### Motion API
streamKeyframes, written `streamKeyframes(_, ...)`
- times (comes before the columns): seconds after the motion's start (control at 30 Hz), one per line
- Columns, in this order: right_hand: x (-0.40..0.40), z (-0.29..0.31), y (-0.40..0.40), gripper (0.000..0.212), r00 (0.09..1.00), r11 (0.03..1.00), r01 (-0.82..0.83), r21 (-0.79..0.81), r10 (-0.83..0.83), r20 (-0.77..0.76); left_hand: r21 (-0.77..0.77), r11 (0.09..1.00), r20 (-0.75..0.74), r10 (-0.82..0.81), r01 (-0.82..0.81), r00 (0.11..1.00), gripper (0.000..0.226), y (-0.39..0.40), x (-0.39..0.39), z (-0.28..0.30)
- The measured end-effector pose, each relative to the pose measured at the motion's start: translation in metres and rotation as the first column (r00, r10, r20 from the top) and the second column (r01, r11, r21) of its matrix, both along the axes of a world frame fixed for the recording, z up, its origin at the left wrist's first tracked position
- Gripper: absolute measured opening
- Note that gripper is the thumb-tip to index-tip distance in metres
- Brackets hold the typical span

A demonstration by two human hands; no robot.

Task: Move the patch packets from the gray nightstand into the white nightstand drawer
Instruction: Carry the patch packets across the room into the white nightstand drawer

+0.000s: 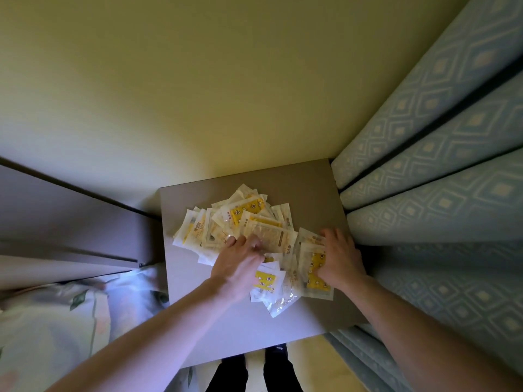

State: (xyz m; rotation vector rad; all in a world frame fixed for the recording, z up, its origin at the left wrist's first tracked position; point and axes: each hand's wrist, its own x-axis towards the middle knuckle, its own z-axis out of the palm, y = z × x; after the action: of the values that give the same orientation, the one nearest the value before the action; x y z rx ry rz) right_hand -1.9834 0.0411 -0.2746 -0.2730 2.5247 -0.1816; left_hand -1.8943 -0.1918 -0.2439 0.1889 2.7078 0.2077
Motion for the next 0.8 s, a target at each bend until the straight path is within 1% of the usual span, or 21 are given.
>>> streamKeyframes(0.07, -0.004, 0.0, -0.003, 0.081, 0.999, 1.0, 0.023, 0.016, -0.023, 0.038, 0.025, 1.0, 0.005, 0.001, -0.001, 1.0, 0.03, -0.005, 0.005, 0.001)
streamKeyframes(0.13, -0.007, 0.0, -0.006, 0.077, 0.996, 0.999, 0.03, 0.037, -0.032, 0.077, 0.087, 0.993, 0.005, 0.074, -0.074, 0.997, 0.03, -0.01, 0.015, 0.003)
streamKeyframes(0.2, -0.008, 0.0, -0.009, 0.068, 0.993, 0.996, 0.027, 0.08, -0.035, 0.112, 0.175, 0.963, 0.031, 0.203, -0.206, 0.979, 0.033, -0.016, 0.03, 0.007)
streamKeyframes(0.3, -0.005, 0.0, -0.01, 0.046, 0.99, 0.991, 0.031, 0.132, -0.048, 0.13, 0.298, 0.86, 0.099, 0.404, -0.414, 0.91, 0.034, -0.025, 0.056, 0.016)
streamKeyframes(0.37, 0.002, 0.005, -0.006, 0.03, 0.986, 0.991, 0.118, 0.069, -0.125, 0.106, 0.342, 0.779, 0.147, 0.507, -0.525, 0.849, 0.034, -0.03, 0.072, 0.025)
streamKeyframes(0.43, 0.012, 0.018, 0.0, 0.022, 0.959, 0.96, 0.274, -0.053, -0.269, 0.088, 0.346, 0.714, 0.203, 0.576, -0.608, 0.792, 0.038, -0.033, 0.09, 0.036)
streamKeyframes(0.53, 0.029, 0.053, 0.011, 0.017, 0.915, 0.898, 0.402, -0.178, -0.4, 0.048, 0.345, 0.655, 0.245, 0.628, -0.672, 0.739, 0.055, -0.036, 0.114, 0.061)
streamKeyframes(0.63, 0.05, 0.101, 0.017, 0.024, 0.892, 0.852, 0.444, -0.275, -0.449, 0.049, 0.317, 0.632, 0.292, 0.644, -0.707, 0.707, 0.05, -0.036, 0.133, 0.098)
streamKeyframes(0.67, 0.059, 0.119, 0.016, 0.024, 0.888, 0.845, 0.455, -0.28, -0.454, 0.073, 0.312, 0.618, 0.307, 0.654, -0.722, 0.692, 0.05, -0.036, 0.139, 0.112)
streamKeyframes(0.73, 0.076, 0.155, 0.011, 0.026, 0.87, 0.825, 0.494, -0.275, -0.464, 0.169, 0.331, 0.57, 0.318, 0.683, -0.752, 0.657, 0.052, -0.037, 0.147, 0.141)
streamKeyframes(0.8, 0.091, 0.195, 0.0, 0.031, 0.827, 0.792, 0.545, -0.274, -0.457, 0.327, 0.368, 0.529, 0.321, 0.7, -0.765, 0.638, 0.055, -0.039, 0.155, 0.168)
